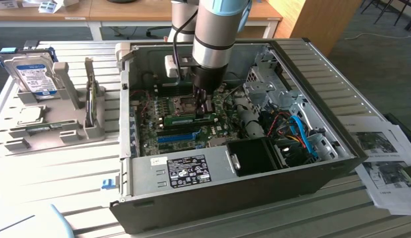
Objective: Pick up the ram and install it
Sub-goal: 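Insert the ram into the slot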
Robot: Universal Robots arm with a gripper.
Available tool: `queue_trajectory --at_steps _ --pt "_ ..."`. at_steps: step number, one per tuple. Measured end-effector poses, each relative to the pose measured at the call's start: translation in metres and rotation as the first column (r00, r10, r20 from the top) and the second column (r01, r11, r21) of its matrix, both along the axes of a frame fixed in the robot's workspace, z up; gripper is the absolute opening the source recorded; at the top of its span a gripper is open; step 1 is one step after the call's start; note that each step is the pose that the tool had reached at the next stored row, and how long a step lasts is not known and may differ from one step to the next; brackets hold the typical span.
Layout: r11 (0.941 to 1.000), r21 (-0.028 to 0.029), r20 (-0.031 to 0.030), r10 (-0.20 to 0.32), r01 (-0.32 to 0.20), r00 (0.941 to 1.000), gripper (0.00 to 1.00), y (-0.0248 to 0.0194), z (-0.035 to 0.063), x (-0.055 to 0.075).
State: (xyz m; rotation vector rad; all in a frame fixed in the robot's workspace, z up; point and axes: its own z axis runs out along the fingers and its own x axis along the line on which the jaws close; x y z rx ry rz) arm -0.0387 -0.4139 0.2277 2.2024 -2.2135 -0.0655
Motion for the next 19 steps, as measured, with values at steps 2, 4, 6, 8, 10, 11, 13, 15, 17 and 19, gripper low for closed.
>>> queue_trajectory --at_steps 2,4,6,8,10,11,13,15,17,19 --pt "1.0000 0.0001 0.0000 0.000 0.000 1.0000 0.11 0.0000 -0.0007 0.0000" --pt "1.0000 0.0000 0.0000 0.000 0.000 1.0000 0.11 0.0000 -0.0016 0.0000" --pt "1.0000 -0.0002 -0.0001 0.000 0.000 1.0000 0.11 -0.0001 -0.0022 0.0000" --pt "1.0000 -0.0002 0.0000 0.000 0.000 1.0000 0.11 0.0000 -0.0022 0.0000" --pt "1.0000 -0.0001 0.0000 0.000 0.000 1.0000 0.11 0.0000 -0.0023 0.0000" --pt "1.0000 0.0000 0.0000 0.000 0.000 1.0000 0.11 0.0000 -0.0023 0.0000" --pt "1.0000 0.0001 0.0000 0.000 0.000 1.0000 0.12 0.0000 -0.0023 0.0000" --pt "1.0000 0.0000 0.0000 0.000 0.000 1.0000 0.18 0.0000 -0.0023 0.0000" --pt "1.0000 0.0000 0.0000 0.000 0.000 1.0000 0.24 0.0000 -0.0023 0.0000" --pt "1.0000 0.0000 0.0001 0.000 0.000 1.0000 0.24 0.0000 -0.0023 0.0000"
